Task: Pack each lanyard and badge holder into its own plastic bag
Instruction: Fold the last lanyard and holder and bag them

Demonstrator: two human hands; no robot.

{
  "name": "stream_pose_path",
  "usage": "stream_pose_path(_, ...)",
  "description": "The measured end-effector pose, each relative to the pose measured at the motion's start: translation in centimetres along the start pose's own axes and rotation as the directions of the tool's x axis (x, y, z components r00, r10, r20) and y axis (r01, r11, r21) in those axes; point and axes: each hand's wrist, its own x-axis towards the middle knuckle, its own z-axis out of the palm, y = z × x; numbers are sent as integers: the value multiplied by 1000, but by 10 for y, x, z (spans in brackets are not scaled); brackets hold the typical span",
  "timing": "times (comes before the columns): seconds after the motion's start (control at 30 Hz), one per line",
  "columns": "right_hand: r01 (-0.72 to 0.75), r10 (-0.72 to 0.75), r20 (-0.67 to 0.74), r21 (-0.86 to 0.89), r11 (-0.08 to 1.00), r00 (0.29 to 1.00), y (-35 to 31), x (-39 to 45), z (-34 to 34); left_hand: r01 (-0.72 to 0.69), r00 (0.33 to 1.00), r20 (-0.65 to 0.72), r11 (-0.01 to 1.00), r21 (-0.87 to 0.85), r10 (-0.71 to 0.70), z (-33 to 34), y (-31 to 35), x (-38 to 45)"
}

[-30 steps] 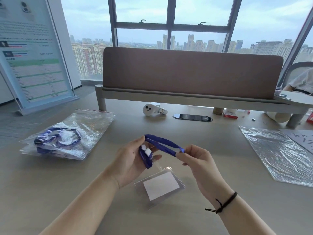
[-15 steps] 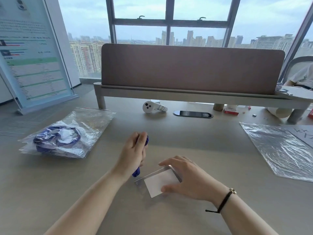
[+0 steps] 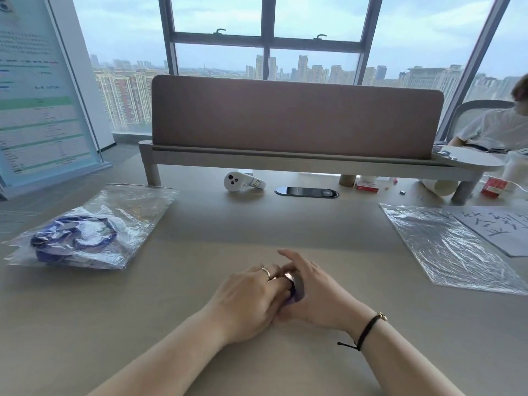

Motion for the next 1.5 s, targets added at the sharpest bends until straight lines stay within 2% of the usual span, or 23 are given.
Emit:
stream_pose_path(0.1, -7, 8, -26, 36, 999, 1000, 1, -7, 5, -5, 999, -53, 994, -113, -1, 6, 1, 1)
stream_pose_path(0.23, -14, 17, -41, 68, 998, 999, 2, -24, 5, 136, 987, -44, 955, -265, -153, 7, 2, 1)
stream_pose_path(0.43, -148, 154, -174, 49, 988, 973, 21, -66, -26, 164, 986, -1, 982, -98, -165, 5, 0, 4)
stream_pose_path(0.53, -201, 201, -238, 23, 979, 950, 38, -84, -42, 159, 987, 1, 980, -116, -160, 2, 12, 12)
stream_pose_path(0.8, -302, 276, -344, -25, 953, 898, 66, -111, -72, -12, 999, 41, 1000, -25, 13, 13, 87, 55)
stream_pose_path(0.97, -483, 344, -501, -178, 857, 794, 103, -125, -111, 0, 997, 79, 996, -86, 7, 35, 120, 91)
stream_pose_path(1.13, -649, 521, -443, -207, 732, 729, 142, -135, -121, 50, 991, 130, 988, -146, -31, 58, 150, 122)
stream_pose_path(1.3, -635, 358, -655, -244, 733, 665, 140, -137, -118, 122, 986, 138, 959, -255, -89, 84, 165, 148)
stream_pose_path(1.5, -593, 288, -666, -287, 752, 688, 144, -136, -116, 202, 979, 112, 907, -369, -172, 102, 167, 164)
